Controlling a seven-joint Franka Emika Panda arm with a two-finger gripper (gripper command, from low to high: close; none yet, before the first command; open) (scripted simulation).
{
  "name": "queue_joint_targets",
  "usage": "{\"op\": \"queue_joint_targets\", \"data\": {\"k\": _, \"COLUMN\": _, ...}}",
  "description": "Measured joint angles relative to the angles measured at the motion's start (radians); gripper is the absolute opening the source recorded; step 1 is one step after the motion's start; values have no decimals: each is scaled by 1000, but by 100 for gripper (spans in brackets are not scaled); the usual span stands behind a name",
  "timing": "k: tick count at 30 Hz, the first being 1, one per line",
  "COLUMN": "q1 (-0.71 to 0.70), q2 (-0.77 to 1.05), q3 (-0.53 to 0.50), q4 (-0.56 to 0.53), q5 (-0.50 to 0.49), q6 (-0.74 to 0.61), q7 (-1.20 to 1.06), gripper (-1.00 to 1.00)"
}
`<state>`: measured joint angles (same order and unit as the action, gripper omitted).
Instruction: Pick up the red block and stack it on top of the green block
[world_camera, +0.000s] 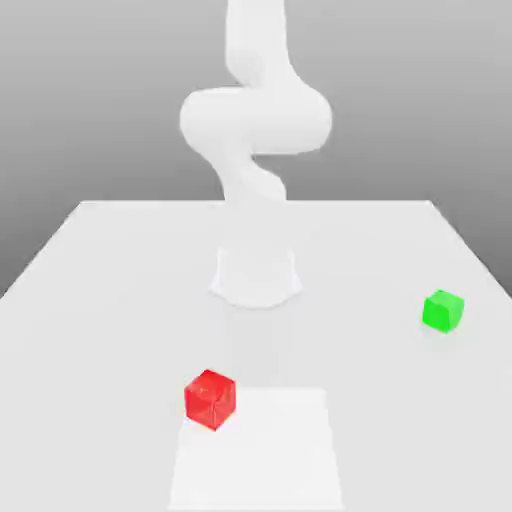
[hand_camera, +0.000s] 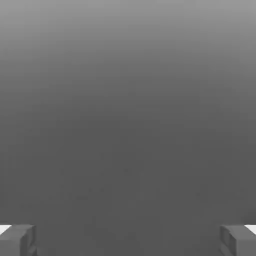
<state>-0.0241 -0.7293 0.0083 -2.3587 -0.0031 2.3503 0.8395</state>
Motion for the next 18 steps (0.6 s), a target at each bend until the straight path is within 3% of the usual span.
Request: {"op": "queue_joint_targets", "data": {"k": 18, "q1": -162, "q2": 671, "q3": 7, "q4": -488, "q5": 2, "q6": 463, "q7": 329, "gripper": 0}}
